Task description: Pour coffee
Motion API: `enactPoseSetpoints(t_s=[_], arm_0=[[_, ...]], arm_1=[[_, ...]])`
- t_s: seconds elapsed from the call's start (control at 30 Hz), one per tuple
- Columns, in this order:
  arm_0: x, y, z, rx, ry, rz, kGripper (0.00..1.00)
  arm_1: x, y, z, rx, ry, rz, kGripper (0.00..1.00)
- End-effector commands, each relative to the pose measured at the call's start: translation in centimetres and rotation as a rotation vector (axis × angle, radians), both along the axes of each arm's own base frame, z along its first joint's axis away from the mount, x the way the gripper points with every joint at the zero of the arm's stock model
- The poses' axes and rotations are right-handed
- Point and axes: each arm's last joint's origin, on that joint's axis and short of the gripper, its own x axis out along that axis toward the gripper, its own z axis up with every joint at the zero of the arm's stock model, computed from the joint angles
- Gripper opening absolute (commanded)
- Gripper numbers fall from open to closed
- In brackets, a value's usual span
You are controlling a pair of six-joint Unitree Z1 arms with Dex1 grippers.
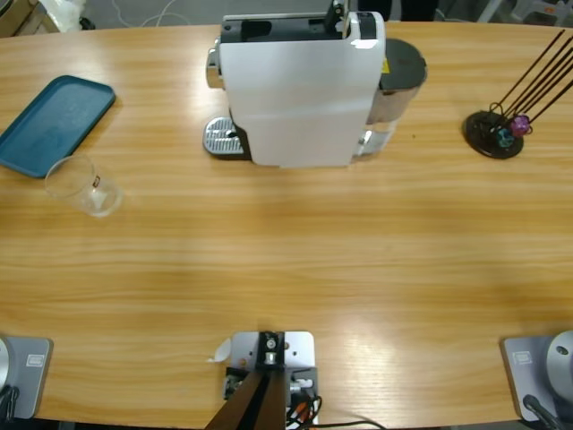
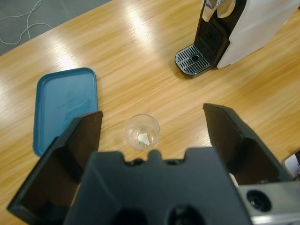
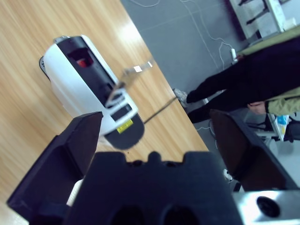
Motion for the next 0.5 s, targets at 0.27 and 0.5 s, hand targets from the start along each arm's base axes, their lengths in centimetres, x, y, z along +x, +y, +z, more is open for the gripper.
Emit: enactPoseSetpoints(t_s=[0.27,0.5], arm_0=[[0.3,-0.6,-1.3,0.027,0.038,-0.031,0.913],[0.6,-0.8,-1.4,0.034,0.047,-0.033,0.913]], arm_1=[[-3.1,-6.9,-4.0,0.226,-0.129,-0.259,0.0],[-0.6,-3.1,-9.8,0.33,-0.116,-0.294,0.0]])
